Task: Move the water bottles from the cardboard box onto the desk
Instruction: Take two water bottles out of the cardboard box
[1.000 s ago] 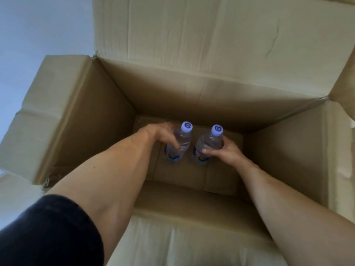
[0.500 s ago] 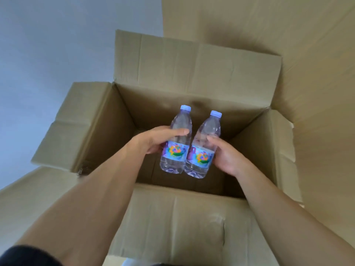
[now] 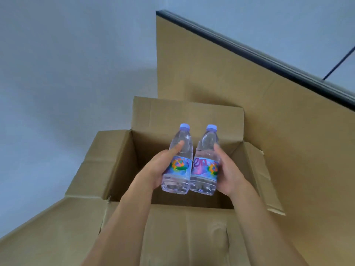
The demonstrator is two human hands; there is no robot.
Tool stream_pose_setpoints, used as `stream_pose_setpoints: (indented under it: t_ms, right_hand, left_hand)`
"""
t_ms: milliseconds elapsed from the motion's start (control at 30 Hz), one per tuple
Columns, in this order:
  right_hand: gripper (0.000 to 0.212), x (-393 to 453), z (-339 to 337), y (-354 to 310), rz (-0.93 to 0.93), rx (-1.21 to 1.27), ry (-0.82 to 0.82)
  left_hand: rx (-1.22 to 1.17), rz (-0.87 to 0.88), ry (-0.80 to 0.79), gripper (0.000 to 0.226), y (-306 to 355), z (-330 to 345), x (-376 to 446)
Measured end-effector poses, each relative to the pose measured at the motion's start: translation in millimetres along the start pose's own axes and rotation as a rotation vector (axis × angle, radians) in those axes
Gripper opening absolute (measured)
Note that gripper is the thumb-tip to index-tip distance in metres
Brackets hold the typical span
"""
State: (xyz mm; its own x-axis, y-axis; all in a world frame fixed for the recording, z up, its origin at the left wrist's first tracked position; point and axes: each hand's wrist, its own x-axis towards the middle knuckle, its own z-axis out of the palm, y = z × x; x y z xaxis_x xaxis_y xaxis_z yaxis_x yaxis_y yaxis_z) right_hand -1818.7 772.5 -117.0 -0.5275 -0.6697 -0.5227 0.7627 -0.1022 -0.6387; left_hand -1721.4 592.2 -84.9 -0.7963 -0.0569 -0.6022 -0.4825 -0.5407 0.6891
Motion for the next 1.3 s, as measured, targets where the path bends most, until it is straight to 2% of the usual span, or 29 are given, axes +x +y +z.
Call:
stream_pose_setpoints:
  t_ms: [133,267,333,533,667,900,967,1033,1167,1300]
  right_hand:
    - [0.082,-23.9,21.7,-4.8,0.017,0.042,-0.011]
    - [0.091,-35.6,33.7,-16.6,-0.029,0.03,0.029]
    - [0.089,-37.7,37.6,-23.7,-0.049,0.005,0.029]
    - [0.061,-34.1,41.9,-39.1,-0.064,0.008,-0.069]
    - [0.067,-27.1,41.1,-46.2,-0.024,0.03,-0.108]
    - [0.062,-17.3,32.5,-51.1,-0.011,-0.051,-0.167]
    - [0.06,-14.2,29.2,-50.3,0.008,-0.099,-0.203]
    - [0.064,-12.1,25.5,-48.7,0.045,-0.136,-0.26]
    - [0.057,-11.0,26.1,-41.3,0.102,-0.163,-0.344]
    - [0.059,-10.3,37.4,-28.0,0.166,-0.178,-0.391]
  left_hand:
    - [-0.113,-0.002,-0.077,0.05,11.2,9.7,-24.7]
    - [-0.176,0.014,-0.126,0.063,17.9,11.3,-40.0]
    - [-0.203,0.035,-0.116,0.063,20.0,9.9,-46.7]
    - [-0.288,0.146,-0.036,0.062,20.5,7.7,-57.6]
    - [-0.322,0.234,0.009,0.061,18.2,16.2,-64.1]
    - [-0.204,0.409,0.265,0.076,12.3,33.7,-78.0]
    - [-0.21,0.433,0.324,0.072,6.6,36.2,-81.9]
    - [-0.255,0.428,0.365,0.059,0.2,37.9,-87.4]
    - [-0.412,0.398,0.339,0.042,-16.1,35.1,-104.6]
    - [-0.481,0.451,0.33,0.05,-36.3,29.3,-125.9]
